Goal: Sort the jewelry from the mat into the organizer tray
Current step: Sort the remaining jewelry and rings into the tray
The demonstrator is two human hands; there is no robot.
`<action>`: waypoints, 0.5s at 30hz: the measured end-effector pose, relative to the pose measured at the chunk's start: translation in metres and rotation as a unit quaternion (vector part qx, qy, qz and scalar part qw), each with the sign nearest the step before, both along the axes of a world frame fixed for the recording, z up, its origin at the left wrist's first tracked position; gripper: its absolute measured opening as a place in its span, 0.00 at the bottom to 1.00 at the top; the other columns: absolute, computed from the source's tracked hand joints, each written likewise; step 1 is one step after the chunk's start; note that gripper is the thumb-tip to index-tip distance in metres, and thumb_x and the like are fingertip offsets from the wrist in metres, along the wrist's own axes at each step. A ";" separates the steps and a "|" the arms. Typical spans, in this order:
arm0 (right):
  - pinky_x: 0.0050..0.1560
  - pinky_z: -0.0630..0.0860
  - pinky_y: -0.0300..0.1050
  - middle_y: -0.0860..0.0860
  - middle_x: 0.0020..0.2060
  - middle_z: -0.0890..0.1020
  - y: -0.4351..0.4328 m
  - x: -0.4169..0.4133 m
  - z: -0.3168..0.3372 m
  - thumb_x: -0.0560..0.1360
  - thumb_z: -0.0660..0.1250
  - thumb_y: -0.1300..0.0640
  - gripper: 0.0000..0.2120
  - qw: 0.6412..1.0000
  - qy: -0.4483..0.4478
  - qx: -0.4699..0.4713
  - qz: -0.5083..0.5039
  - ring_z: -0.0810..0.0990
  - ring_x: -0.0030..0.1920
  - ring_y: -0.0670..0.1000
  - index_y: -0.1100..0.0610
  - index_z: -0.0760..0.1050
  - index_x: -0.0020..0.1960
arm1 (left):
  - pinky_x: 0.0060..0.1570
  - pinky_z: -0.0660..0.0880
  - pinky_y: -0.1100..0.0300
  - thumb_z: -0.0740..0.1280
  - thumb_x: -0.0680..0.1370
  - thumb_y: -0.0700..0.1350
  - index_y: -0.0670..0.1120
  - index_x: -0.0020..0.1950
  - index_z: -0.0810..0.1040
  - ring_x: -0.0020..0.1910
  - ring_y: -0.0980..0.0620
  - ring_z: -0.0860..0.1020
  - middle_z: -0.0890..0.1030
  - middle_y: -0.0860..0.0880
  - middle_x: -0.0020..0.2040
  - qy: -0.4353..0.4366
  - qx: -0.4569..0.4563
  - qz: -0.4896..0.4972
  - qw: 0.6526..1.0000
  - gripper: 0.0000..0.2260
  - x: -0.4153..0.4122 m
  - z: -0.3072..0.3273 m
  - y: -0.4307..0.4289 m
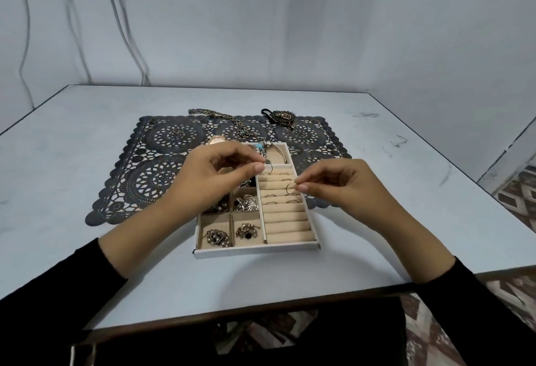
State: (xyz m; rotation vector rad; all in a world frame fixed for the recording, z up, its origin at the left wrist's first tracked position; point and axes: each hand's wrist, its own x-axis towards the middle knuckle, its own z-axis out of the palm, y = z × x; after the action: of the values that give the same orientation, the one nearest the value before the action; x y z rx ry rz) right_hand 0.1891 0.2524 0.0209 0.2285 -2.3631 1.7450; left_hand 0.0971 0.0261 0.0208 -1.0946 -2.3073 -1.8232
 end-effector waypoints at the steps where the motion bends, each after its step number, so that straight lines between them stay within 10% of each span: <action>1: 0.38 0.78 0.40 0.54 0.38 0.84 0.001 0.001 -0.003 0.70 0.73 0.66 0.05 1.000 -0.001 0.012 0.007 0.82 0.38 0.49 0.62 0.82 0.46 | 0.47 0.80 0.57 0.73 0.71 0.47 0.47 0.48 0.85 0.43 0.52 0.82 0.85 0.51 0.43 0.007 -0.005 -0.001 1.000 0.08 0.001 -0.001 0.001; 5: 0.50 0.80 0.45 0.51 0.40 0.86 0.003 0.006 -0.008 0.71 0.73 0.65 0.04 0.993 0.019 0.117 0.015 0.84 0.44 0.49 0.59 0.83 0.45 | 0.48 0.80 0.53 0.74 0.71 0.47 0.48 0.48 0.85 0.44 0.49 0.82 0.85 0.52 0.42 0.009 -0.005 0.003 1.000 0.08 0.003 -0.001 0.003; 15: 0.41 0.76 0.38 0.44 0.38 0.85 0.001 0.005 -0.003 0.70 0.74 0.62 0.05 0.956 0.078 0.283 0.015 0.81 0.39 0.44 0.53 0.85 0.44 | 0.50 0.80 0.52 0.73 0.72 0.45 0.49 0.48 0.84 0.45 0.49 0.82 0.85 0.51 0.43 0.012 0.002 -0.001 1.000 0.06 0.006 0.000 0.004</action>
State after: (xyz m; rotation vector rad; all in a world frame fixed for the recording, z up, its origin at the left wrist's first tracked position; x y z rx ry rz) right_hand 0.1941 0.2538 0.0177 0.4638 -2.6849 0.9696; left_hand 0.1028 0.0296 0.0210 -1.1113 -2.2881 -1.8049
